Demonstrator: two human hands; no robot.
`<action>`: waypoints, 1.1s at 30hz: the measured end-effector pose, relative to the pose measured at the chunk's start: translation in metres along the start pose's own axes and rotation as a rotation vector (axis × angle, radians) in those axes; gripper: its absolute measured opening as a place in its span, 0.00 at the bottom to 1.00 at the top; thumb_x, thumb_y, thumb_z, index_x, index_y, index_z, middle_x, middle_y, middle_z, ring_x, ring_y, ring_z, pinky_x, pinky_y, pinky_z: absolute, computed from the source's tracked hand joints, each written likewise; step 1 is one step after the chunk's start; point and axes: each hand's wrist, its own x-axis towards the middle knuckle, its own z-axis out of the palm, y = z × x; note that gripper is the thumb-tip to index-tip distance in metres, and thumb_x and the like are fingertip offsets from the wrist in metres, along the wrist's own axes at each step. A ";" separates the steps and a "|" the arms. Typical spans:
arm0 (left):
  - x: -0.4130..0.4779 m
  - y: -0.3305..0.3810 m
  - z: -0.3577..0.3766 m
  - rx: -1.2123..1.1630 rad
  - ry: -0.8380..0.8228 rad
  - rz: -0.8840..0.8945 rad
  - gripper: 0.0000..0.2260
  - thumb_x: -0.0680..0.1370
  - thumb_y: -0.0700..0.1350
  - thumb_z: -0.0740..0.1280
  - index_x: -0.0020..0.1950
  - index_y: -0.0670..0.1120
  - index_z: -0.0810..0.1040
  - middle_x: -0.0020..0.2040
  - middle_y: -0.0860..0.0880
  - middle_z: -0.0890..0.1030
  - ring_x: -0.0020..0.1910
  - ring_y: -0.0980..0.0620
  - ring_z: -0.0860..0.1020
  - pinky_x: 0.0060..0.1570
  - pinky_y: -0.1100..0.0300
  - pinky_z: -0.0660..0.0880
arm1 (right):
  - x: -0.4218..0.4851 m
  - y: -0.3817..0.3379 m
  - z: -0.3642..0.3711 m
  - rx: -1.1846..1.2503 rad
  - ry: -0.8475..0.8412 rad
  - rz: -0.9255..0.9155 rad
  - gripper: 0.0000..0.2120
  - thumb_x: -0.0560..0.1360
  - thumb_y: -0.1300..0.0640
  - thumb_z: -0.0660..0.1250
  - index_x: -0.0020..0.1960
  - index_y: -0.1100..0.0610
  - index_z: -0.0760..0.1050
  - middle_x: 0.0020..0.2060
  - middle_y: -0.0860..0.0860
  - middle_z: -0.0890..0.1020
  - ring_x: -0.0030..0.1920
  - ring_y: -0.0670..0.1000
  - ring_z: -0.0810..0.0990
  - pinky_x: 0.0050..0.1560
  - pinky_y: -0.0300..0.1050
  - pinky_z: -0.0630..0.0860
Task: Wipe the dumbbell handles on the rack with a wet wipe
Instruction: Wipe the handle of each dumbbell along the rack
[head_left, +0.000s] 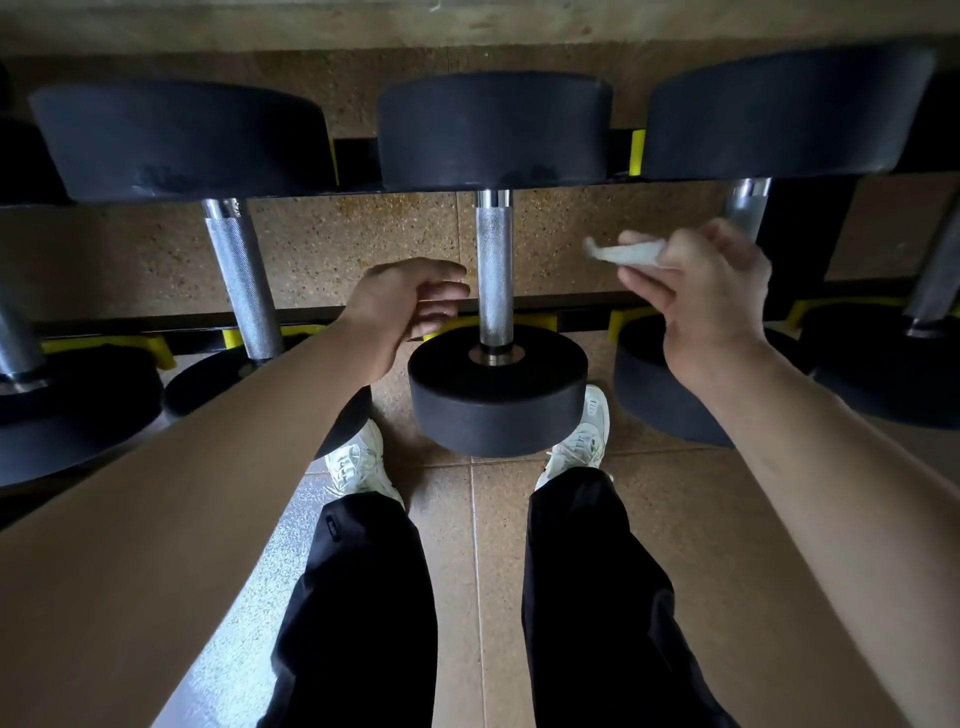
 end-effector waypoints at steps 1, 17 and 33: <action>0.003 0.002 0.005 -0.041 0.003 -0.026 0.10 0.81 0.43 0.63 0.54 0.44 0.84 0.50 0.44 0.87 0.49 0.46 0.83 0.49 0.58 0.77 | 0.000 0.001 0.000 0.004 -0.041 0.014 0.07 0.77 0.68 0.58 0.42 0.59 0.68 0.47 0.61 0.87 0.52 0.56 0.87 0.53 0.51 0.83; 0.016 0.030 0.033 -0.580 0.119 -0.027 0.04 0.79 0.36 0.70 0.51 0.43 0.83 0.45 0.48 0.88 0.42 0.52 0.86 0.47 0.59 0.82 | 0.017 0.023 0.064 0.038 -0.283 0.394 0.07 0.80 0.58 0.69 0.58 0.56 0.79 0.53 0.50 0.86 0.54 0.49 0.84 0.55 0.45 0.79; -0.010 0.045 0.031 -0.119 0.254 0.146 0.06 0.79 0.40 0.72 0.44 0.49 0.84 0.40 0.54 0.87 0.34 0.60 0.81 0.35 0.69 0.75 | 0.013 0.012 0.054 0.259 -0.141 0.370 0.08 0.78 0.62 0.71 0.44 0.52 0.85 0.48 0.46 0.88 0.51 0.43 0.86 0.52 0.39 0.79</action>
